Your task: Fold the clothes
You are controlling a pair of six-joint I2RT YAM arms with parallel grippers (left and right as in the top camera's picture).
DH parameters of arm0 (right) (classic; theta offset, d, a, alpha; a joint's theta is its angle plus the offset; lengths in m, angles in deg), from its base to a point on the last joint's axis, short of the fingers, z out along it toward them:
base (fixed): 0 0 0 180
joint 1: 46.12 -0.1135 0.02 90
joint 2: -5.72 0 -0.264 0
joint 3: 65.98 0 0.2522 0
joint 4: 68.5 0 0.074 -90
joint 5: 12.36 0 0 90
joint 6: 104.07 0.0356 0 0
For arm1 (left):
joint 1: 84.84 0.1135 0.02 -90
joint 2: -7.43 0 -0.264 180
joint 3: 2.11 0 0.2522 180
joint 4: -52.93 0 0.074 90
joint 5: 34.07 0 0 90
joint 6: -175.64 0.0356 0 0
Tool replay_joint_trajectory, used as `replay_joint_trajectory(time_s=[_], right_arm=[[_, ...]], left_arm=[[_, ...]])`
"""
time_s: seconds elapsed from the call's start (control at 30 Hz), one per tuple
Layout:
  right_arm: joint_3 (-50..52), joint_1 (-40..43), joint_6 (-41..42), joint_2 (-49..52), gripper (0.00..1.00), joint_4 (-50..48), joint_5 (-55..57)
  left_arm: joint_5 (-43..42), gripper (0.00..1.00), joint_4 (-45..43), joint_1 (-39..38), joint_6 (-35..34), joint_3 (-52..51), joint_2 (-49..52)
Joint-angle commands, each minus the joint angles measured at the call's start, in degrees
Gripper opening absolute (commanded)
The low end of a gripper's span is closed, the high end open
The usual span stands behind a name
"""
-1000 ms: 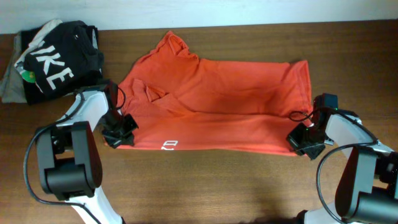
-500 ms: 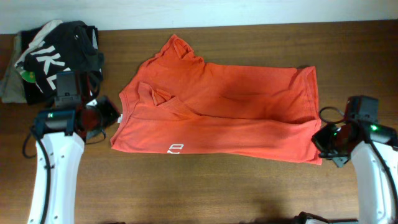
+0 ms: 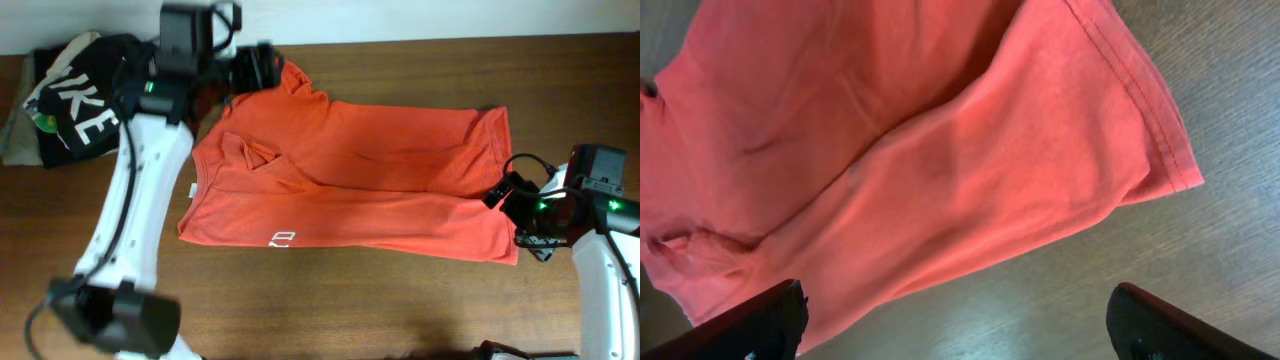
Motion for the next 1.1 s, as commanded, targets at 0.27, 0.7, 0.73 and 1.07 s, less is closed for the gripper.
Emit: replay_joint_trajectory(time_s=[0.27, 0.7, 0.73, 1.07], right_arm=[[-0.8, 0.0, -0.8, 0.0, 0.99, -0.7, -0.3], [-0.8, 0.0, -3.8, 0.0, 0.99, -0.7, -0.2], [-0.8, 0.0, -3.7, 0.0, 0.99, -0.7, -0.2], [-0.8, 0.0, -3.7, 0.0, 0.99, -0.7, -0.3]], left_arm=[[-0.2, 0.87, -1.6, -0.9, 5.0, 18.9, 26.5], [2.8, 0.87, -14.4, -1.1, 2.1, 18.9, 40.9], [2.8, 0.87, -15.0, -1.1, 2.1, 18.9, 41.8], [2.8, 0.86, -21.4, -1.1, 2.1, 18.9, 46.8]])
